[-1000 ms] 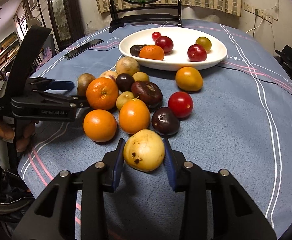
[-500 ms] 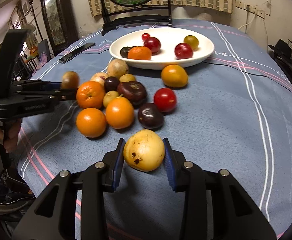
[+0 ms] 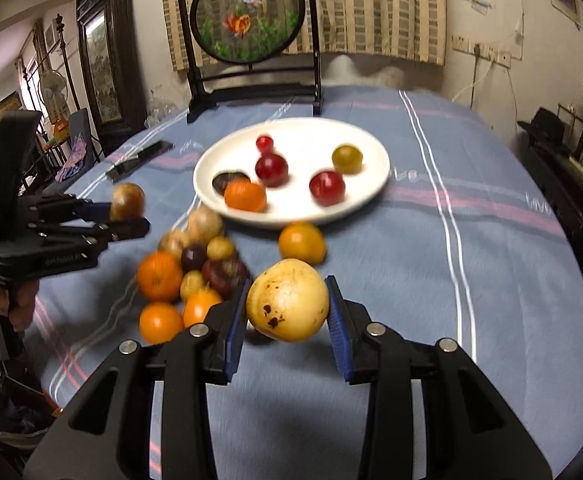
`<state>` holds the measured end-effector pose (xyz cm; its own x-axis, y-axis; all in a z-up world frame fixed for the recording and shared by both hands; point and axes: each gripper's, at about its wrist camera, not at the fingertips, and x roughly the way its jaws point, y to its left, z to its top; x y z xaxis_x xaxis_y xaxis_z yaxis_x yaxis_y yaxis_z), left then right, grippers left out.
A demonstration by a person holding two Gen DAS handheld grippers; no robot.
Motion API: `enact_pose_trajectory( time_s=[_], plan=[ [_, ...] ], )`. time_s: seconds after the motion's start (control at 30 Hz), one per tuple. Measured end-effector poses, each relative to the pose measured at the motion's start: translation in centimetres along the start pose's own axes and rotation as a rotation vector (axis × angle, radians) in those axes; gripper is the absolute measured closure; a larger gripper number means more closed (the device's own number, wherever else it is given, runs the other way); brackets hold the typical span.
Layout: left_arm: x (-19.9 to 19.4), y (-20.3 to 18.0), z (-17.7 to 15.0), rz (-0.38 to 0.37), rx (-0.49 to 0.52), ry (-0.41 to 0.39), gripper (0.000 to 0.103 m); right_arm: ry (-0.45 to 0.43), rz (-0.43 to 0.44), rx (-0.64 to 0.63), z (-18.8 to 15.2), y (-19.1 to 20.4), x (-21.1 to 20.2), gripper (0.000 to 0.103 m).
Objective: Organize fruits
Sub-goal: 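Place the brown potato on the plate with the left tool while the right tool places the pale potato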
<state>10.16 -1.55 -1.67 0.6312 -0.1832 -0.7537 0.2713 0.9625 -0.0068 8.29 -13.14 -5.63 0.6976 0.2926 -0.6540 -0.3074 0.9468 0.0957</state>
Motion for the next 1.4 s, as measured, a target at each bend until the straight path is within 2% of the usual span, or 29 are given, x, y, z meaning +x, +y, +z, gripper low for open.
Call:
enact_pose_trajectory(
  time_s=[0.2, 0.4, 0.7, 0.77, 0.8, 0.93, 1.03, 1.13, 1.4],
  plan=[
    [2.8, 0.7, 3.5, 0.002, -0.028, 0.004, 0.060, -0.009, 0.008, -0.043, 3.8, 0.5, 2.7, 0.065],
    [6.1, 1.8, 6.8, 0.014, -0.060, 0.026, 0.060, 0.043, 0.020, -0.060, 6.4, 0.4, 6.9, 0.065],
    [10.4, 3.6, 8.6, 0.027, -0.099, 0.081, 0.060, 0.123, 0.031, -0.064, 8.5, -0.1, 11.9, 0.065],
    [11.1, 3.8, 8.9, 0.019, -0.115, 0.079, 0.058, 0.120, 0.017, -0.049, 8.5, -0.3, 12.3, 0.054],
    [11.2, 3.9, 9.0, 0.019, -0.123, 0.074, 0.051, 0.110, 0.013, -0.043, 8.5, -0.5, 12.4, 0.050],
    [10.5, 4.0, 9.5, 0.045, -0.149, 0.028, 0.030, 0.096, 0.020, -0.039, 8.3, -0.6, 11.9, 0.050],
    [9.7, 3.8, 9.1, 0.071, -0.146, 0.017, 0.026, 0.087, 0.031, -0.017, 8.1, -1.0, 10.8, 0.049],
    [8.6, 3.6, 8.3, 0.071, -0.142, 0.022, 0.024, 0.062, 0.035, 0.008, 7.5, -1.6, 9.3, 0.041],
    [4.7, 2.0, 5.8, 0.078, -0.104, -0.006, 0.018, 0.055, -0.010, 0.069, 4.6, -3.1, 5.9, 0.041]
  ],
)
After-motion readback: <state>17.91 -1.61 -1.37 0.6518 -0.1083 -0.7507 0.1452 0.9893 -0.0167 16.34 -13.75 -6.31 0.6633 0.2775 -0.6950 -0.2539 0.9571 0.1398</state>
